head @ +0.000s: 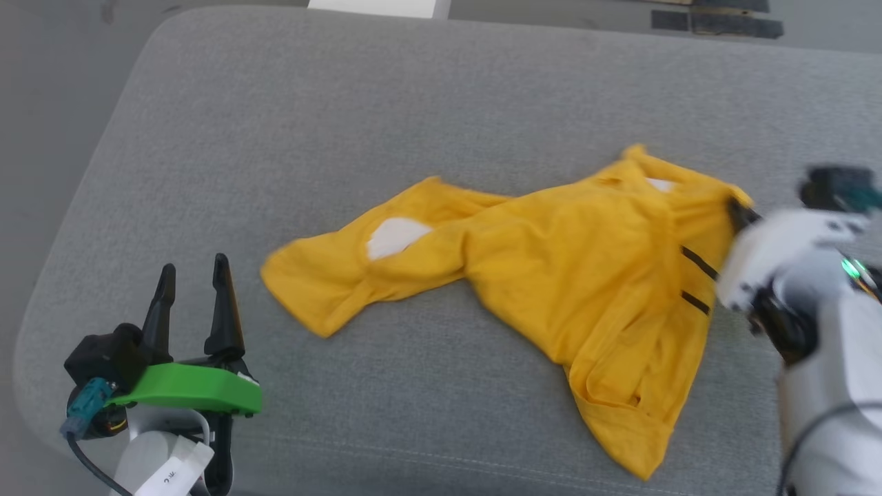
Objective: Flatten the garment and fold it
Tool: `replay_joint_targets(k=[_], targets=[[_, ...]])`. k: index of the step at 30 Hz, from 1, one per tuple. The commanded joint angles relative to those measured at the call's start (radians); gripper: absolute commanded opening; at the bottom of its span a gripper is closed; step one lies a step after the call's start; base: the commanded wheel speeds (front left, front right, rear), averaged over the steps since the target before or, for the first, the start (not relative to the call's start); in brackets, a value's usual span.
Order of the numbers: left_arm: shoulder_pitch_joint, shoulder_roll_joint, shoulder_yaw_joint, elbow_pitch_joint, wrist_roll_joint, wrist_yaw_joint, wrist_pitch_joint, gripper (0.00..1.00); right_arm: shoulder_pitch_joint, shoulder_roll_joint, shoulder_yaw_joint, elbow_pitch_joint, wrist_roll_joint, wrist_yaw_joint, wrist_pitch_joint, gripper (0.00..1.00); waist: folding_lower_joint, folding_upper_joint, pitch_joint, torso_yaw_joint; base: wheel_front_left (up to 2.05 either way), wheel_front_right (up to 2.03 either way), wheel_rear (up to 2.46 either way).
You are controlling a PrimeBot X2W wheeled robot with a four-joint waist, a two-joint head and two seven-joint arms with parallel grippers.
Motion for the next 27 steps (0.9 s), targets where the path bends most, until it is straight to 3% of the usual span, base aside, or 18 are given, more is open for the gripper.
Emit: replay_joint_targets(k=[1,3,4,5,10,11,12,13,17,20,25,27], targets=[[0.013,-0.007,-0.002,0.0,0.014,-0.004,-0.005,1.0,0.06,-0.003,-0.035,-0.04,-0.003,0.003,0.0,0.0,0.0,0.0,-0.033,-0.035,0.0,0.0,0.0],[0.017,-0.009,-0.006,0.004,0.013,-0.005,-0.005,1.0,0.15,-0.003,-0.069,-0.102,0.013,0.003,0.016,0.0,0.0,0.0,-0.037,-0.042,0.0,0.0,0.0],[0.019,-0.011,-0.008,0.008,0.012,-0.006,-0.005,1.0,0.305,-0.003,-0.047,-0.158,0.089,0.003,0.053,0.0,0.0,0.0,-0.039,-0.048,0.0,0.0,0.0],[0.02,-0.012,-0.009,0.01,0.012,-0.006,-0.005,1.0,0.358,-0.003,-0.022,-0.166,0.118,0.003,0.068,0.0,0.0,0.0,-0.04,-0.05,0.0,0.0,0.0],[0.021,-0.011,-0.012,0.027,0.007,-0.007,-0.005,1.0,0.492,-0.003,0.064,-0.167,0.245,0.003,0.083,0.0,0.0,0.0,-0.044,-0.053,0.0,0.0,0.0],[0.022,-0.01,-0.012,0.031,0.006,-0.007,-0.005,1.0,0.497,-0.003,0.064,-0.171,0.258,0.003,0.064,0.16,0.0,0.0,-0.048,-0.053,0.0,0.0,0.0],[0.023,-0.01,-0.012,0.036,0.005,-0.007,-0.005,1.0,0.499,-0.003,0.061,-0.175,0.264,0.003,0.05,0.86,0.0,0.0,-0.05,-0.053,0.0,0.0,0.0],[0.024,-0.009,-0.013,0.043,0.003,-0.007,-0.005,1.0,0.497,-0.003,0.05,-0.182,0.276,0.003,0.033,1.0,0.0,0.0,-0.054,-0.053,0.0,0.0,0.0],[0.003,-0.007,-0.035,0.071,-0.021,-0.007,0.027,1.0,0.488,-0.003,-0.012,-0.222,0.303,0.003,-0.004,1.0,0.0,0.0,-0.067,-0.057,0.0,0.0,0.0],[-0.055,0.003,-0.064,0.1,-0.041,-0.007,0.136,1.0,0.489,-0.003,-0.068,-0.273,0.29,0.003,-0.008,1.0,0.0,0.0,-0.067,-0.067,0.0,0.0,0.0],[-0.223,0.034,-0.114,0.203,-0.041,0.032,0.457,1.0,0.505,-0.003,-0.156,-0.372,0.235,0.003,0.032,1.0,0.0,0.0,-0.048,-0.098,0.0,0.0,0.0],[-0.295,0.082,-0.153,0.251,0.004,0.039,0.578,1.0,0.505,-0.003,-0.178,-0.402,0.228,0.003,0.051,1.0,0.0,0.0,-0.029,-0.116,0.0,0.0,0.0]])
